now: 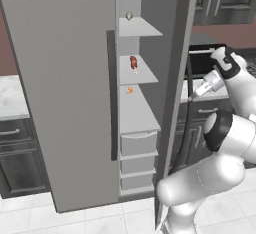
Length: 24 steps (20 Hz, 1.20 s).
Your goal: Store the kebab skewer in the freezer for long-term storage. Close the freezer door after placing the cooked food.
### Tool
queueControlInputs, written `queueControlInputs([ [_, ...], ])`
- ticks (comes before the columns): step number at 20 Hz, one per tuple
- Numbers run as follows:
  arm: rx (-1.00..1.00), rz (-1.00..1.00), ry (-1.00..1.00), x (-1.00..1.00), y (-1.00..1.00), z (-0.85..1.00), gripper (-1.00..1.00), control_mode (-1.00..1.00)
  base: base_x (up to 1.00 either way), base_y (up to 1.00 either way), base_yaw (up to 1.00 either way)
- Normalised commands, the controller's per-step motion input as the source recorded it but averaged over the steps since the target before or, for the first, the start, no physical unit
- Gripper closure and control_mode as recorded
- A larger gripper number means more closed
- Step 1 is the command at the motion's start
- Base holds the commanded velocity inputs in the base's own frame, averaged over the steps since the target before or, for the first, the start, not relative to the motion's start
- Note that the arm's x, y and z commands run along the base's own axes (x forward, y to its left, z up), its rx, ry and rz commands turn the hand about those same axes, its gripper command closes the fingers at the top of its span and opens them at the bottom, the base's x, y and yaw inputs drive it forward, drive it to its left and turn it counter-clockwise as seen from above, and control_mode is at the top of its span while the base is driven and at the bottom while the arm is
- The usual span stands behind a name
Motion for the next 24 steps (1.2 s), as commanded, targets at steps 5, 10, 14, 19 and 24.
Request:
queueControlInputs([
  [5,0.0,-0.02,0.0,0.01,0.53,0.0,-1.0,-1.0,0.0,0.0,0.0],
  [10,-0.03,-0.04,0.0,0.17,0.41,0.0,-1.0,-1.0,0.0,0.0,0.0],
  [14,-0.05,-0.08,0.0,0.34,0.47,0.0,-1.0,-1.0,0.0,0.0,0.0],
  [19,-0.07,-0.11,0.0,0.41,0.48,0.0,-1.0,-1.0,0.0,0.0,0.0],
  [24,-0.09,-0.12,0.0,0.42,0.41,0.0,-1.0,-1.0,0.0,0.0,0.0],
])
